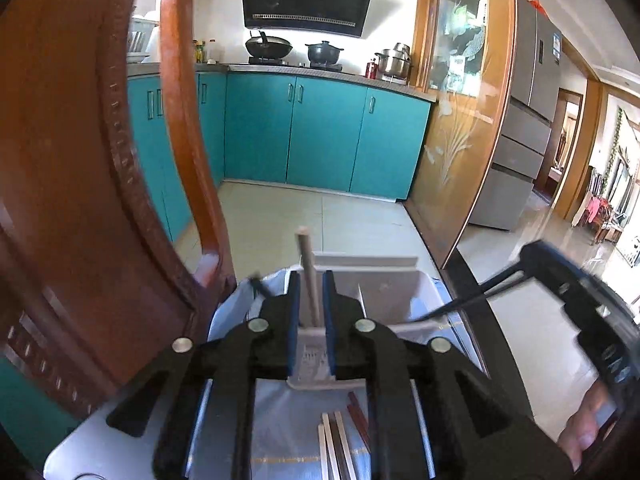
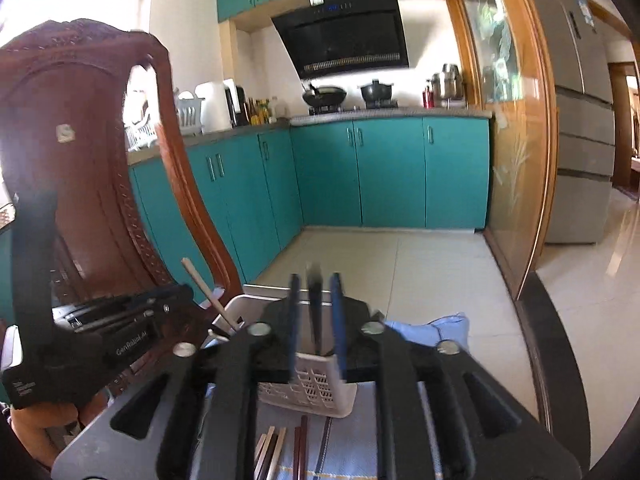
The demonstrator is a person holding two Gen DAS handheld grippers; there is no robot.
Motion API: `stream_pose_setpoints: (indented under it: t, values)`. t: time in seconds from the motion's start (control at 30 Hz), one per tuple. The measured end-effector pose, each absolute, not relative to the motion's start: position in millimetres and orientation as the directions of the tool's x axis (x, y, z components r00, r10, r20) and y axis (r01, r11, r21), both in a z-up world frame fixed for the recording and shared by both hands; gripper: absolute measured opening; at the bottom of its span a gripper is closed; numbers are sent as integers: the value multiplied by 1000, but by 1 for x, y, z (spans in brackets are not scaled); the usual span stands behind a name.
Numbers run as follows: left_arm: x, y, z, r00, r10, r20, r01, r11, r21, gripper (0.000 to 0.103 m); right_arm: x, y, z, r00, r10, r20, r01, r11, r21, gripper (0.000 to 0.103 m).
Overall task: Organize utensils
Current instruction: 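Raise both chopsticks over the white holder and open both tools to release them, then grasp a dark red chopstick with the right tool while the left tool grasps a light wooden chopstick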
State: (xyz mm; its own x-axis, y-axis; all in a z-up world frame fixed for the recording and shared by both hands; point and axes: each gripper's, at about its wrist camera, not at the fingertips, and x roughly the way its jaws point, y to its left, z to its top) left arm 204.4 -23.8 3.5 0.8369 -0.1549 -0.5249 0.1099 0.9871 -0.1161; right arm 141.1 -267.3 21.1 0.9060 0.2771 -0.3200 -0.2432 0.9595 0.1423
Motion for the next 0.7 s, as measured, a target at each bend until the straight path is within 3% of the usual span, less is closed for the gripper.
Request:
stream_pose_setpoints:
  t: [0.1, 0.17, 0.2, 0.33, 0.4, 0.57, 0.7]
  values:
    - [174, -19, -9, 841, -164, -515, 116, 985, -126, 21, 101, -279, 21, 920, 305, -247, -279, 951, 136, 31]
    - [162, -18, -24, 826, -172, -537, 124, 984, -125, 21, 81, -284, 8, 905, 337, -258, -308, 940, 144, 31]
    - [155, -18, -38, 808, -169, -565, 124, 985, -118, 21, 77, -285, -1, 893, 350, -284, -319, 936, 150, 31]
    - [141, -21, -93, 702, -206, -681, 149, 979, -142, 21, 95, -268, -87, 736, 282, -615, -271, 956, 115, 31]
    - [136, -24, -115, 651, -229, -724, 159, 973, -165, 14, 108, -264, -127, 614, 281, -737, -243, 956, 163, 17]
    - [120, -35, -145, 574, -250, -780, 198, 966, -164, 14, 121, -249, -159, 508, 337, -793, -254, 938, 236, 17]
    - [119, -36, -157, 549, -247, -799, 183, 968, -173, 14, 123, -232, -171, 468, 319, -824, -275, 939, 207, 17]
